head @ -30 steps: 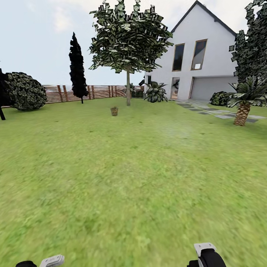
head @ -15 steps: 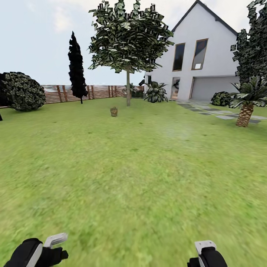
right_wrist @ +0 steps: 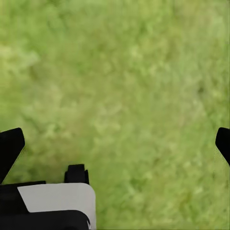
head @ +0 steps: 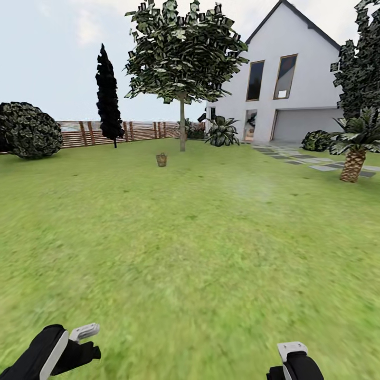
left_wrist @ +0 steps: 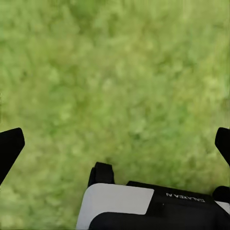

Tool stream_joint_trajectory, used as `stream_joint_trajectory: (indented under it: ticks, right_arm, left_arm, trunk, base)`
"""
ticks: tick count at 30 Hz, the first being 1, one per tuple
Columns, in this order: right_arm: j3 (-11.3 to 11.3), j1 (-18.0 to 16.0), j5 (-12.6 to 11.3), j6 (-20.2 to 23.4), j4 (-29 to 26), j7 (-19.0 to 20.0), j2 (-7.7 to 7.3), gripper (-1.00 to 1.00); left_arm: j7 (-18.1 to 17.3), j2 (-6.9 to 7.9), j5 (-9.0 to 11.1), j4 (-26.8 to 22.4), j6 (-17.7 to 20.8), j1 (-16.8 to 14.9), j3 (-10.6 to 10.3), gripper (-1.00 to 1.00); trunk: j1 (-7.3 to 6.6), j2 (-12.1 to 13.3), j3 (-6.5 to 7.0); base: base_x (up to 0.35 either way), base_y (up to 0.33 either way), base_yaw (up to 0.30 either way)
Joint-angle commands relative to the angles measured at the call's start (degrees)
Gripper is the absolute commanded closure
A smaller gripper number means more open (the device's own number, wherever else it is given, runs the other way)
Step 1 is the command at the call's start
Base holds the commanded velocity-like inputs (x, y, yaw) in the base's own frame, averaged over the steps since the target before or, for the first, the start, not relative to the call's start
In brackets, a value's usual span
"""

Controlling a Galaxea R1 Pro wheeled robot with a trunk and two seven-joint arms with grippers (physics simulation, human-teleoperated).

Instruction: Take the three Easter eggs out of the wicker basket on the lawn in the garden, then place them on the lawn next to a single tree (choose any tree) so that all three eggs are next to the same tree and none are left in the basket.

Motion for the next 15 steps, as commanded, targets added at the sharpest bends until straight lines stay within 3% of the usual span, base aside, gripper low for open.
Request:
stream_joint_trajectory:
  ticks: [1, 15]
  right_arm:
    - [0.04, -0.03, 0.41, 0.27, -0.05, 0.2, 0.02, -1.0]
    - [-0.01, -0.03, 0.39, 0.35, -1.29, 0.2, -0.04, -1.0]
  left_arm:
    - [-0.35, 0.03, -0.25, 0.11, 0.24, -0.04, 0.12, -1.0]
    - [-0.35, -0.16, -0.11, 0.94, 0.22, -0.04, 0.19, -1.0]
  trunk:
    - [0.03, -0.03, -0.07]
    - [0.03, -0.03, -0.07]
  base:
    - [0.338, 0.0, 0.0]
    - [0.338, 0.0, 0.0]
